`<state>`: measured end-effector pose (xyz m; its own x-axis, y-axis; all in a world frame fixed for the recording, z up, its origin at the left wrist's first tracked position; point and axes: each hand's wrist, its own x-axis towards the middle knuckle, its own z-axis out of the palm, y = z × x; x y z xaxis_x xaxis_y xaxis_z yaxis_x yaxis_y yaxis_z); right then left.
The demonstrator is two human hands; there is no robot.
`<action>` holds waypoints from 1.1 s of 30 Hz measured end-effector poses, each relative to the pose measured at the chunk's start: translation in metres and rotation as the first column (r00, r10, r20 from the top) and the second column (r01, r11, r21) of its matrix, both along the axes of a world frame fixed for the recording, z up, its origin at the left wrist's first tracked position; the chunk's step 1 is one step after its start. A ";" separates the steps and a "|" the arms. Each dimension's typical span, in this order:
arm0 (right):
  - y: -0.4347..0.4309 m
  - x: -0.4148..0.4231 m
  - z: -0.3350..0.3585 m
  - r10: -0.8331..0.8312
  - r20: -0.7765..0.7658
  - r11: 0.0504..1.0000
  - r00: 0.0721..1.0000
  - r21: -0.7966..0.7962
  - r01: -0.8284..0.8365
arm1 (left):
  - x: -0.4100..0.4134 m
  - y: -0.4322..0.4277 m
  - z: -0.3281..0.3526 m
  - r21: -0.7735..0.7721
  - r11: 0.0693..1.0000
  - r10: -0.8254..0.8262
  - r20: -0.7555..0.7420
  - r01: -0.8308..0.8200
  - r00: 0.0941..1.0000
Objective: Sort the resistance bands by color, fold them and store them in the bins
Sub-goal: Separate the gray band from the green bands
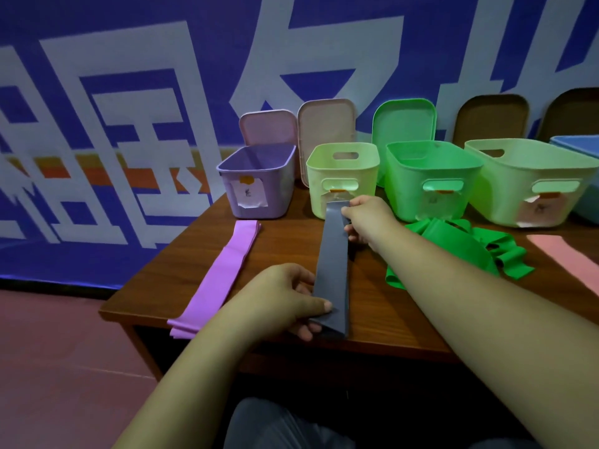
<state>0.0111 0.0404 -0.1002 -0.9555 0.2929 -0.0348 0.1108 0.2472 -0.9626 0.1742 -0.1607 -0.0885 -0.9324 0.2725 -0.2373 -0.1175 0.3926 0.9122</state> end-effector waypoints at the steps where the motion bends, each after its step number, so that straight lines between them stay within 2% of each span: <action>1: -0.001 -0.002 -0.002 -0.005 0.012 1.000 1.000 -0.005 0.005 | -0.001 0.000 -0.001 -0.023 1.000 -0.006 -0.001 0.006 1.000; 15: 0.006 -0.008 -0.015 -0.017 0.052 0.993 0.998 0.115 0.011 | -0.006 0.000 -0.007 -0.133 0.990 -0.061 -0.043 0.055 0.997; 22: 0.002 -0.010 -0.017 -0.024 0.047 0.970 0.999 0.241 0.012 | -0.003 -0.001 -0.013 -0.188 0.981 -0.072 -0.118 0.048 0.990; 33: 0.002 -0.008 -0.021 -0.032 0.021 0.953 0.999 0.301 0.024 | 0.000 -0.002 -0.015 -0.226 0.973 -0.080 -0.133 0.048 0.988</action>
